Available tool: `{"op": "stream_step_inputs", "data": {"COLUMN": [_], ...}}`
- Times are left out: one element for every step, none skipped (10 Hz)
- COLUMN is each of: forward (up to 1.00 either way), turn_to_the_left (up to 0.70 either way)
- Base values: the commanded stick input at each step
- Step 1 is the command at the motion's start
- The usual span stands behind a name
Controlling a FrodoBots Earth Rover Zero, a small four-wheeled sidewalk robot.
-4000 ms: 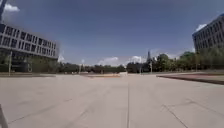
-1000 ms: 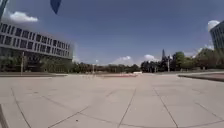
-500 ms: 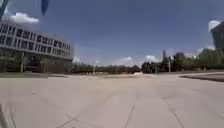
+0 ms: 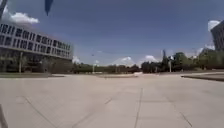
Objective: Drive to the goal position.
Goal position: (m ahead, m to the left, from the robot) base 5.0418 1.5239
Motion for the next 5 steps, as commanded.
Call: {"op": "stream_step_inputs", "data": {"forward": [0.7,0.7,0.7,0.7,0.7], "turn_to_the_left": [0.02,0.02,0.02,0.11,0.37]}}
